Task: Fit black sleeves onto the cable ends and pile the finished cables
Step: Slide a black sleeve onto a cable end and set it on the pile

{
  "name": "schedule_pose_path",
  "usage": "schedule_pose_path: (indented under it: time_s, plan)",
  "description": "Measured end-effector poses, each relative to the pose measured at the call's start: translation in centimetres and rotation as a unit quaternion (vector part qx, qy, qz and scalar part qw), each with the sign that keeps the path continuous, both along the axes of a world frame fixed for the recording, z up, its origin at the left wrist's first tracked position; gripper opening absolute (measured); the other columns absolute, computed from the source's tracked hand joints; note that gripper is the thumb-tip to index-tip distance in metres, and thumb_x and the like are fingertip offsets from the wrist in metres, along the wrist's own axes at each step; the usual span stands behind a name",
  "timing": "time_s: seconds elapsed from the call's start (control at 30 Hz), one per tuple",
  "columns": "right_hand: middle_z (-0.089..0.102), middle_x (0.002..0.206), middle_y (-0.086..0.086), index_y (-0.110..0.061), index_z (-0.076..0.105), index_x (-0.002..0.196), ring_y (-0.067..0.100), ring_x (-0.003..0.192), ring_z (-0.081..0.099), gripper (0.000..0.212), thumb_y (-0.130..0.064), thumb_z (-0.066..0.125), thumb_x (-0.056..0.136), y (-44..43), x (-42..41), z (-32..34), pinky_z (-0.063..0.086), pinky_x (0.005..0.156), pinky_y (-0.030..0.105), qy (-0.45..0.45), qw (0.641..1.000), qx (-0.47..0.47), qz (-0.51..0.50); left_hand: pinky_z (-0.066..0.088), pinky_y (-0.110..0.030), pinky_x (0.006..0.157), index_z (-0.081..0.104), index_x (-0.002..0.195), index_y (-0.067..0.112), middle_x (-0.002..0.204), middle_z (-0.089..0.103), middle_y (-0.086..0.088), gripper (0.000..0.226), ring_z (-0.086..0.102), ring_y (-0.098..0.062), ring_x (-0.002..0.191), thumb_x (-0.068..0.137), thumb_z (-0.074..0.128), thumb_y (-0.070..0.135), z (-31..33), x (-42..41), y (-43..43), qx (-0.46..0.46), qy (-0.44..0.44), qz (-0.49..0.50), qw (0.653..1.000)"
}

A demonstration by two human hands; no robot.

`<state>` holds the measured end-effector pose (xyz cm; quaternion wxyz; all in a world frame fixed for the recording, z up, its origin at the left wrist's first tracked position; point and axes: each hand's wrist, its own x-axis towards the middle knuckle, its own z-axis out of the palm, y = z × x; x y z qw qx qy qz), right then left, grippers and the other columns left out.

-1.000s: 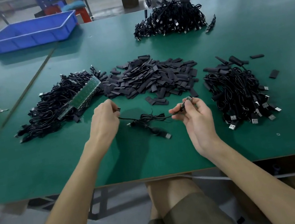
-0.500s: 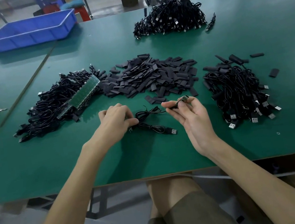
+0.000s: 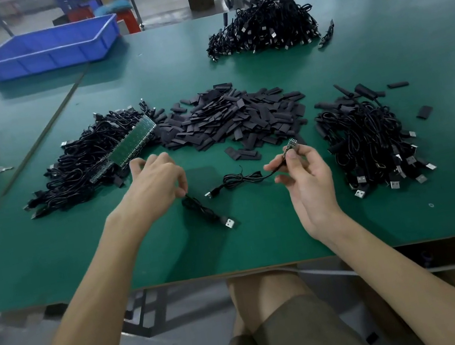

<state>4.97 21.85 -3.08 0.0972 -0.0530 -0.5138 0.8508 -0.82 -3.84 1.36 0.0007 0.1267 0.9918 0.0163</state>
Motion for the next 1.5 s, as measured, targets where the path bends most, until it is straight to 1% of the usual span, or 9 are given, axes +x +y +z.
schedule_pose_path:
  time_s: [0.1,0.33,0.67,0.83,0.97,1.03,1.17,1.3,1.5]
  plan:
    - [0.073,0.084,0.005,-0.01,0.059,0.112,0.024,0.088,0.073,0.008,-0.012,0.054,0.106,-0.2,0.1,-0.1,0.053,0.067,0.027,0.011,0.999,0.043,0.024,0.018,-0.037,0.097,0.07,0.102,0.029,0.112,0.051,0.001,0.037,0.049,-0.02,0.11,0.09,0.062,-0.005,-0.5,-0.4,1.6,0.055,0.067,-0.02,0.996]
    - [0.074,0.082,0.006,-0.01,0.067,0.107,0.025,0.084,0.073,0.027,-0.029,0.071,0.087,-0.3,0.3,0.0,0.05,0.067,0.027,0.025,0.995,0.064,0.069,0.049,-0.043,0.096,0.06,0.133,0.021,0.132,0.051,-0.004,0.04,0.057,-0.024,0.112,0.096,0.067,0.009,-1.0,-3.4,7.3,0.177,0.026,-0.07,0.981]
    - [0.074,0.08,0.007,-0.008,0.068,0.106,0.023,0.083,0.073,0.034,-0.034,0.073,0.084,-0.3,0.2,0.0,0.051,0.068,0.026,0.022,0.995,0.068,0.074,0.041,-0.037,0.098,0.07,0.105,0.015,0.114,0.052,-0.006,0.02,0.046,-0.025,0.117,0.088,0.077,0.023,-2.4,-5.4,8.2,0.197,0.017,-0.013,0.98]
    - [0.074,0.08,0.004,-0.01,0.069,0.105,0.019,0.082,0.072,0.031,-0.033,0.073,0.085,-0.2,0.1,-0.2,0.051,0.068,0.023,0.025,0.994,0.074,0.073,0.048,-0.035,0.079,0.065,0.093,0.015,0.094,0.063,0.0,0.011,0.06,-0.023,0.091,0.09,0.075,0.019,-2.2,-3.7,7.7,0.239,0.025,-0.021,0.971]
    - [0.069,0.08,-0.009,-0.016,0.065,0.101,0.016,0.08,0.069,0.027,-0.03,0.077,0.082,0.0,-0.2,-0.5,0.051,0.074,0.02,0.03,0.994,0.087,0.057,0.048,-0.023,0.058,0.064,0.092,0.012,0.082,0.071,-0.003,0.014,0.07,-0.021,0.07,0.089,0.077,0.015,-1.0,-1.1,7.5,0.511,-0.113,-0.037,0.851]
    - [0.067,0.08,-0.011,-0.017,0.064,0.1,0.016,0.078,0.069,0.027,-0.029,0.079,0.081,0.0,-0.3,-0.6,0.052,0.074,0.02,0.033,0.994,0.089,0.061,0.045,-0.019,0.052,0.065,0.096,0.012,0.083,0.072,-0.003,0.014,0.071,-0.024,0.066,0.09,0.077,0.016,-0.7,0.3,7.4,0.558,-0.154,-0.07,0.812]
    - [0.071,0.082,-0.005,-0.015,0.067,0.102,0.014,0.077,0.068,0.029,-0.031,0.08,0.08,-0.1,-0.1,-0.7,0.052,0.075,0.019,0.038,0.991,0.099,0.077,0.047,-0.014,0.057,0.067,0.095,0.006,0.081,0.072,0.0,0.015,0.067,-0.02,0.059,0.087,0.078,0.011,-0.6,1.6,7.3,0.558,-0.15,-0.089,0.811]
    - [0.073,0.079,-0.002,-0.01,0.069,0.101,0.013,0.075,0.066,0.028,-0.03,0.077,0.082,-0.2,-0.1,-0.6,0.053,0.078,0.021,0.032,0.99,0.105,0.094,0.054,-0.025,0.066,0.068,0.097,0.002,0.082,0.073,-0.007,0.019,0.068,-0.02,0.06,0.085,0.08,0.01,-0.8,2.4,7.4,0.539,-0.134,-0.073,0.829]
    - [0.074,0.077,0.0,-0.01,0.071,0.096,0.011,0.072,0.068,0.003,-0.011,0.073,0.094,0.0,-0.1,-1.1,0.052,0.07,0.018,0.024,0.989,0.119,0.084,0.054,-0.029,0.079,0.077,0.096,0.024,0.087,0.073,0.009,0.014,0.068,-0.01,0.076,0.084,0.08,0.018,-0.9,3.3,7.8,0.416,-0.025,-0.116,0.902]
